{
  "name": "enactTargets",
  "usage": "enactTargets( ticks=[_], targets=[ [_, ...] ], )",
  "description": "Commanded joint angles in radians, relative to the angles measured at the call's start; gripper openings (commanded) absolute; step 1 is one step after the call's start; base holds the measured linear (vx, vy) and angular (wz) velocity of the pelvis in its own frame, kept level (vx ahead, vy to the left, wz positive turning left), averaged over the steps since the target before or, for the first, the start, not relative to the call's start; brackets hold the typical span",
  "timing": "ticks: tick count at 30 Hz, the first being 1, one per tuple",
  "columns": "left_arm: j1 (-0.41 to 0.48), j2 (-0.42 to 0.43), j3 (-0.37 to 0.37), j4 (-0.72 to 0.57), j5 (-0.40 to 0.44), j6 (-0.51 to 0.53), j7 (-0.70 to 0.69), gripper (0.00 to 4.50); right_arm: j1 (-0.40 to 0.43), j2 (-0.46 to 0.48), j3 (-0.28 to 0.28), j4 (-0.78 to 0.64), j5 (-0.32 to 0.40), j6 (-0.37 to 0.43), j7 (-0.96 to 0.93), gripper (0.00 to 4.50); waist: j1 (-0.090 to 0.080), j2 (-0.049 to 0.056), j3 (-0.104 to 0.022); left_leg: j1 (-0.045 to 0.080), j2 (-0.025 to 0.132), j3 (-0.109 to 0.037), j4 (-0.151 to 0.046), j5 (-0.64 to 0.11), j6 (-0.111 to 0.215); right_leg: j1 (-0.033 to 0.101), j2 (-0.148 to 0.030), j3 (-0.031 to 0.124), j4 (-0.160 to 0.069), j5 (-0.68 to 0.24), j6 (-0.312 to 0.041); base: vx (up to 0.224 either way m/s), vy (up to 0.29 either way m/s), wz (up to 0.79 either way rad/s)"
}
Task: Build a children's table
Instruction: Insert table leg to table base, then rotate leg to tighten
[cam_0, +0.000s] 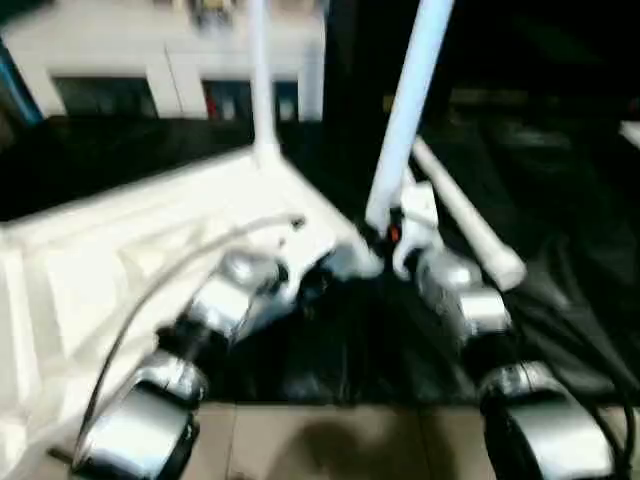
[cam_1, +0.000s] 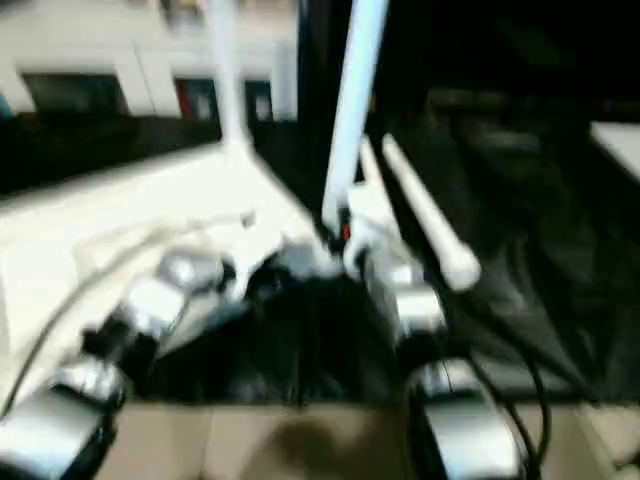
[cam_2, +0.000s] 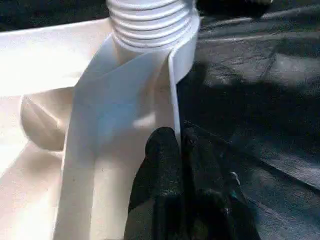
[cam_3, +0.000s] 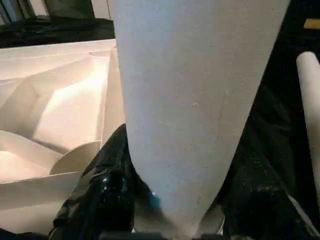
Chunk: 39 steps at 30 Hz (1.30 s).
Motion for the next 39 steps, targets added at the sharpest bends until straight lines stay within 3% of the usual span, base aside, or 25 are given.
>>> enactTargets(
  ticks=[1,2,3,4,7,13,14,19,25,29,33,39],
  targets=[
    [-0.019,-0.015,-0.031,-0.067,-0.018,-0.026,-0.047,0.00,0.050,0.043,0.050,0.148,-0.026,0.076,0.005,1.88,-0.005,0.012,-0.047,-0.008,0.047,-0.006,-0.059,0.091,0.050,0.044,-0.063,0.067,-0.092,0.179,-0.160,0.000,0.000,0.00],
    [-0.016,-0.012,-0.030,-0.070,-0.017,-0.025,-0.046,0.00,0.045,0.046,0.051,0.155,-0.028,0.073,0.008,1.88,-0.010,0.016,-0.045,-0.022,0.048,0.001,-0.073,0.020,0.048,0.069,-0.075,0.059,-0.104,0.196,-0.213,0.000,0.000,0.00],
    [-0.014,-0.007,-0.030,-0.073,-0.015,-0.028,-0.050,0.00,0.041,0.048,0.053,0.159,-0.031,0.067,0.015,1.88,-0.011,0.010,-0.043,-0.014,0.050,0.006,-0.075,-0.025,0.045,0.064,-0.077,0.060,-0.115,0.155,-0.217,0.000,0.000,0.00],
    [-0.012,-0.004,-0.029,-0.075,-0.011,-0.030,-0.053,0.00,0.036,0.050,0.053,0.166,-0.035,0.062,0.023,1.88,-0.012,0.007,-0.037,-0.009,0.047,0.012,-0.080,-0.100,0.037,0.064,-0.078,0.062,-0.129,0.050,-0.218,0.000,0.000,0.00],
    [-0.010,0.004,-0.026,-0.075,-0.005,-0.038,-0.061,0.00,0.023,0.052,0.051,0.180,-0.043,0.056,0.040,1.88,-0.014,0.006,-0.034,-0.001,0.058,0.020,-0.091,-0.159,0.025,0.058,-0.081,0.063,-0.145,-0.123,-0.197,0.000,0.000,0.00],
    [-0.008,0.026,-0.027,-0.072,-0.003,-0.056,-0.079,0.00,-0.002,0.034,0.059,0.203,-0.059,0.036,0.094,1.88,-0.022,0.002,-0.036,-0.003,0.062,0.026,-0.093,-0.122,0.026,0.060,-0.081,0.066,-0.140,-0.034,-0.204,0.000,0.000,0.00],
    [-0.008,0.029,-0.028,-0.072,-0.004,-0.058,-0.081,0.00,-0.006,0.032,0.056,0.208,-0.059,0.031,0.099,2.44,-0.022,0.002,-0.037,-0.004,0.062,0.027,-0.092,-0.118,0.028,0.060,-0.082,0.066,-0.139,-0.027,-0.208,0.000,0.000,0.00],
    [-0.001,0.045,-0.027,-0.088,-0.014,-0.071,-0.107,0.00,-0.017,0.030,0.031,0.205,-0.038,0.010,0.135,2.75,-0.019,0.002,-0.041,-0.005,0.064,0.028,-0.088,-0.075,0.039,0.063,-0.084,0.067,-0.131,0.039,-0.224,0.000,0.000,0.00],
    [0.015,0.084,-0.031,-0.116,-0.018,-0.095,-0.158,0.00,0.015,-0.002,0.052,0.116,-0.036,-0.041,0.265,3.22,-0.014,0.002,-0.045,-0.003,0.064,0.031,-0.083,-0.015,0.074,0.067,-0.081,0.064,-0.118,0.190,-0.247,0.000,0.000,0.00],
    [0.025,0.116,-0.039,-0.122,-0.025,-0.134,-0.214,0.00,0.068,-0.048,0.085,-0.004,-0.017,-0.042,0.402,3.35,-0.009,-0.004,-0.051,-0.006,0.061,0.031,-0.075,0.052,0.122,0.072,-0.077,0.063,-0.105,0.326,-0.256,0.000,0.000,0.00],
    [0.041,0.151,-0.049,-0.135,-0.029,-0.167,-0.277,0.00,0.126,-0.116,0.120,-0.128,0.004,-0.018,0.522,3.35,-0.008,-0.005,-0.049,-0.005,0.064,0.031,-0.073,0.040,0.145,0.070,-0.079,0.062,-0.106,0.313,-0.262,0.000,0.000,0.00],
    [0.060,0.190,-0.059,-0.160,-0.052,-0.208,-0.383,0.00,0.197,-0.217,0.158,-0.275,0.027,0.012,0.697,3.35,0.002,-0.007,-0.048,-0.004,0.066,0.033,-0.072,0.022,0.137,0.068,-0.078,0.062,-0.107,0.267,-0.261,0.000,0.000,0.00]
  ],
)
